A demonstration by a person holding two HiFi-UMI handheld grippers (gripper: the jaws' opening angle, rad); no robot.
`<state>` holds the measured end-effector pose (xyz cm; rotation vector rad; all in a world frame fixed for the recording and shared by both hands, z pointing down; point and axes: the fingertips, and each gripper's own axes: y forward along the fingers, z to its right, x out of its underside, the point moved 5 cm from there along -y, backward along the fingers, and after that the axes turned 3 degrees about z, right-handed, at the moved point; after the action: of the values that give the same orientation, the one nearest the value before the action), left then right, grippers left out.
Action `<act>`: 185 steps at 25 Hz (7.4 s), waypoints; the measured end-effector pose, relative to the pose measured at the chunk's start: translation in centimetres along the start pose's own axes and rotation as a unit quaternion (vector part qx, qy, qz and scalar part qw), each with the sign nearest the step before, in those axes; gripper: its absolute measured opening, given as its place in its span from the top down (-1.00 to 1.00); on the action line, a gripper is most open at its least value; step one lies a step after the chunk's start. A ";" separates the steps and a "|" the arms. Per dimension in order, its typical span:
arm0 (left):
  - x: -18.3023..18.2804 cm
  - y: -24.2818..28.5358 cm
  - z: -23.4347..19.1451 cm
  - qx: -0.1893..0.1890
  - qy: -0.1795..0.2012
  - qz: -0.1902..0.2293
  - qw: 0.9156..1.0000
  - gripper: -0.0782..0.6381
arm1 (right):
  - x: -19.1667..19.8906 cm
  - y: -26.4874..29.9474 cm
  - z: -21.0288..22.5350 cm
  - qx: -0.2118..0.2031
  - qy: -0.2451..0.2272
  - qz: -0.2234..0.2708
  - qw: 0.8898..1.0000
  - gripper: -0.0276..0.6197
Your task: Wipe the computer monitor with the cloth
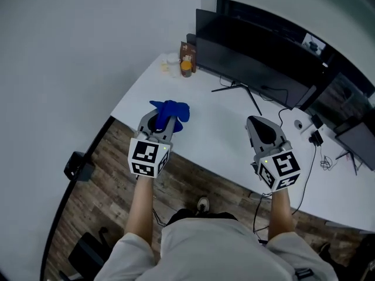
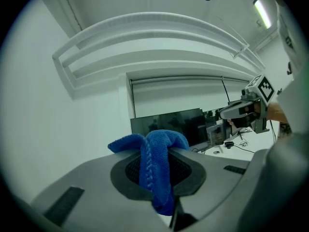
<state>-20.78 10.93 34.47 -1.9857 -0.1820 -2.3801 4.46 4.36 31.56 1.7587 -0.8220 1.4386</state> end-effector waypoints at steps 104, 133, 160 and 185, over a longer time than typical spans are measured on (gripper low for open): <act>-10.1 46.0 -21.2 0.339 0.006 0.090 0.936 0.48 | 6.7 18.5 14.0 0.267 0.123 -0.112 0.949 0.87; -17.6 48.1 15.0 0.353 -0.052 -0.001 0.934 0.51 | 10.1 -8.2 26.3 0.315 0.122 -0.077 0.938 0.87; -19.5 47.3 43.5 0.327 -0.079 0.024 0.941 0.56 | 14.3 -25.3 29.5 0.334 0.183 -0.066 0.922 0.87; 1.4 47.8 45.4 0.249 -0.162 -0.071 0.952 0.58 | 22.6 -25.6 28.3 0.339 0.232 -0.120 0.904 0.87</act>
<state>28.30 -31.30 46.98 -2.1259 -0.8655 -1.7971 44.69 -6.23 46.87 1.7732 0.1788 1.9966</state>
